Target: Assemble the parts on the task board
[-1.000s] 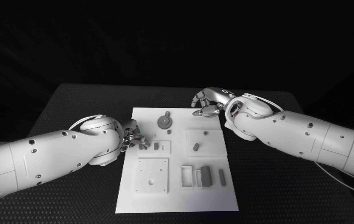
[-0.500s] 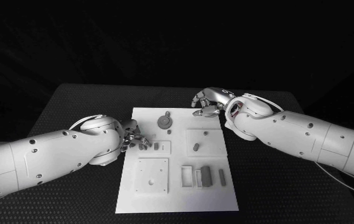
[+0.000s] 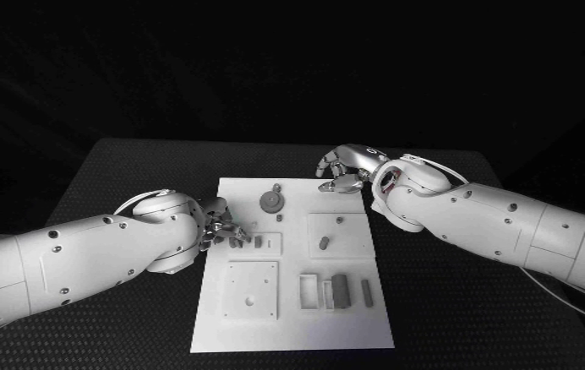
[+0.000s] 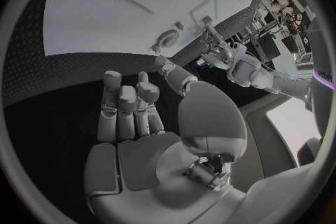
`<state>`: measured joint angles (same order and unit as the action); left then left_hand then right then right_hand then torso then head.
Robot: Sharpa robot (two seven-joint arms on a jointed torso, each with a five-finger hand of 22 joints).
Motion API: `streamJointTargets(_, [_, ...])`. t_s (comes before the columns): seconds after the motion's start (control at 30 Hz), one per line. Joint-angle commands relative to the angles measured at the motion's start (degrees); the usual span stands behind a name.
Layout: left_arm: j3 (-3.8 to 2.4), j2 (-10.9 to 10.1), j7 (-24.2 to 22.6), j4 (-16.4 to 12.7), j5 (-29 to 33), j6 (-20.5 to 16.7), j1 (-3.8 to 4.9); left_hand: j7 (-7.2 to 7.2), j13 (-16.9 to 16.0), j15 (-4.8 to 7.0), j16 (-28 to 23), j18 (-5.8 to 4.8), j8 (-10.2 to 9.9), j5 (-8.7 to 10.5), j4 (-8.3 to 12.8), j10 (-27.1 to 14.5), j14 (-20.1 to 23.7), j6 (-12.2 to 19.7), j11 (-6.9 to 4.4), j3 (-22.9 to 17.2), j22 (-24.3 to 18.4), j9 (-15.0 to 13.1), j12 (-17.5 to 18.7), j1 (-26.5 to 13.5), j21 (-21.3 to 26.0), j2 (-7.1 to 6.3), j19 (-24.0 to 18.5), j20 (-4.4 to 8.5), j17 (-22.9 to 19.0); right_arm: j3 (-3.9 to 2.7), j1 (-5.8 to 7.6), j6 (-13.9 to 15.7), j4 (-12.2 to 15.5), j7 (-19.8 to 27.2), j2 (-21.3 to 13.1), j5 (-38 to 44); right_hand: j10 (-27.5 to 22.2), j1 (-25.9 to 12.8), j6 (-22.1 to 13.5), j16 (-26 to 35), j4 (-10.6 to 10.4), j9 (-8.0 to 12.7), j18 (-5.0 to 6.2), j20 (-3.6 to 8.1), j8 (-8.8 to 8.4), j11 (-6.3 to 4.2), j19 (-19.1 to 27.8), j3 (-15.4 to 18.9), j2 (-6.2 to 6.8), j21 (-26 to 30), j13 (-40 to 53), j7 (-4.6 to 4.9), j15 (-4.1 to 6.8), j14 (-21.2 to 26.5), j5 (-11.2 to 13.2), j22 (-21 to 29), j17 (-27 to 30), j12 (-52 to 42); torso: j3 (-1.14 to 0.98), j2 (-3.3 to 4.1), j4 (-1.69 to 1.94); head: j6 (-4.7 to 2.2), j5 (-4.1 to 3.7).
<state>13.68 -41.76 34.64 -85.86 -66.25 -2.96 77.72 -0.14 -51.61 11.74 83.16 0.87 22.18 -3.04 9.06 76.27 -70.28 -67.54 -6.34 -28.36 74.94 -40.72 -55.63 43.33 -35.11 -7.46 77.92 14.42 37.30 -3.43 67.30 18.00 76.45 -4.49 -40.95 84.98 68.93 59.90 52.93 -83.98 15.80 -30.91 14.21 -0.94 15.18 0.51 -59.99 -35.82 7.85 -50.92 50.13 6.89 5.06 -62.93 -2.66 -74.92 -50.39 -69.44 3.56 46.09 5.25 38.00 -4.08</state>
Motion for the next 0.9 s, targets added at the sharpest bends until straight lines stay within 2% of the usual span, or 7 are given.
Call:
streamJointTargets(0.03, [-0.01, 0.11, -0.63, -0.15, 0.24, 0.01, -0.02, 0.08, 0.07, 0.41, 0.28, 1.04, 0.33, 0.23, 0.16, -0.21, 0.32, 0.33, -0.08, 0.31, 0.97, 0.08, -0.24, -0.01, -0.17, 0.53, -0.14, 0.00, -0.06, -0.01, -0.02, -0.52, 0.07, 0.14, -0.01, 0.16, -0.37, -0.45, -0.10, 0.30, -0.22, 0.04, 0.79, -0.22, -0.32, 0.22, -0.16, -0.15, 0.25, 0.22, -0.07, 0.33, 0.24, 0.07, -0.12, -0.59, 0.06, 0.15, 0.04, -0.03, 0.05, 0.04, -0.06])
streamJointTargets(0.17, [-0.01, 0.09, -0.63, -0.14, 0.55, 0.16, -0.02, 0.06, 0.14, 0.47, 0.30, 1.04, 0.38, -0.67, 1.51, -0.20, 0.26, 0.32, -0.13, 0.01, 1.01, 0.23, -0.31, 1.84, -0.21, 2.46, -0.09, -0.07, -0.12, -0.01, -0.02, -0.55, 0.05, 0.14, -0.01, 0.16, -0.37, -0.45, -0.11, 0.30, -0.21, 0.04, 0.79, -0.22, -0.32, 0.22, -0.16, -0.15, 0.25, 0.22, -0.07, 0.33, 0.24, 0.08, -0.12, -0.59, 0.06, 0.15, 0.03, -0.03, 0.01, 0.04, -0.04])
streamJointTargets(0.23, [-0.01, 0.07, -0.59, -0.14, 0.64, 0.14, -0.02, 0.12, 0.21, 0.41, 0.32, 0.95, 0.42, -3.30, 2.79, -0.19, 0.23, 0.31, -0.07, 0.13, 1.05, 0.39, -0.38, 2.76, -0.26, 3.78, -0.09, -0.23, -0.17, -0.01, -0.02, -0.56, 0.05, 0.14, -0.01, 0.16, -0.37, -0.44, -0.11, 0.30, -0.21, 0.04, 0.79, -0.22, -0.32, 0.22, -0.16, -0.16, 0.24, 0.22, -0.07, 0.33, 0.24, 0.08, -0.12, -0.59, 0.06, 0.15, 0.02, -0.02, 0.02, 0.06, -0.04])
streamJointTargets(0.33, [-0.01, 0.07, -0.68, -0.14, 0.87, 0.17, -0.02, 0.14, 0.31, 0.35, 0.34, 0.95, 0.47, -5.19, 4.37, -0.19, 0.19, 0.26, -0.03, 0.07, 1.06, 0.62, -0.45, 3.72, -0.30, 5.97, -0.06, -0.32, -0.23, -0.01, -0.02, -0.58, 0.02, 0.14, -0.01, 0.16, -0.37, -0.44, -0.11, 0.30, -0.21, 0.04, 0.79, -0.22, -0.32, 0.22, -0.16, -0.16, 0.24, 0.22, -0.07, 0.33, 0.24, 0.07, -0.12, -0.59, 0.06, 0.15, 0.03, -0.01, 0.03, 0.10, -0.04])
streamJointTargets(0.5, [-0.01, 0.04, -0.94, -0.14, 1.57, 0.54, -0.02, 0.22, 0.59, 0.28, 0.31, 0.92, 0.48, -6.20, 4.51, -0.13, 0.10, 0.09, -0.03, -3.58, 1.01, 1.14, -0.52, 5.76, -0.22, 8.49, 0.02, -0.54, -0.37, -0.01, -0.02, -0.55, 0.01, 0.15, -0.05, 0.16, -0.37, -0.44, -0.11, 0.30, -0.21, 0.04, 0.79, -0.22, -0.32, 0.22, -0.17, -0.16, 0.24, 0.22, -0.07, 0.34, 0.24, 0.07, -0.12, -0.59, 0.06, 0.14, 0.06, -0.01, 0.04, 0.15, -0.02])
streamJointTargets(0.67, [-0.01, 0.03, -1.13, -0.14, 1.90, 0.73, -0.02, 0.25, 0.75, 0.16, 0.36, 0.86, 0.55, -9.16, 4.35, -0.12, 0.07, 0.02, 0.10, -5.82, 1.07, 1.44, -0.62, 5.97, -0.30, 8.52, 0.09, -0.72, -0.43, -0.01, -0.02, -0.56, -0.02, 0.13, -0.05, 0.16, -0.37, -0.51, -0.13, 0.30, -0.24, 0.04, 0.79, -0.23, -0.34, 0.23, -0.17, -0.13, 0.29, 0.23, -0.08, 0.34, 0.23, 0.07, -0.12, -0.59, 0.06, 0.14, 0.01, -0.03, 0.02, 0.15, 0.00])
streamJointTargets(0.9, [-0.01, -0.04, -1.58, -0.32, 1.38, 0.04, -0.02, 0.30, 0.84, 0.09, 0.44, 0.84, 0.65, -8.64, 4.80, -0.12, 0.04, 0.01, 0.13, -6.51, 1.14, 1.60, -0.73, 5.75, -0.47, 9.80, 0.13, -0.82, -0.46, -0.01, -0.02, -0.46, -0.01, 0.05, -0.04, 0.16, -0.36, -0.55, -0.13, 0.29, -0.29, 0.04, 0.79, -0.23, -0.34, 0.23, -0.18, -0.13, 0.26, 0.22, -0.08, 0.35, 0.23, 0.07, -0.12, -0.59, 0.06, 0.14, 0.00, -0.03, 0.05, 0.17, 0.03])
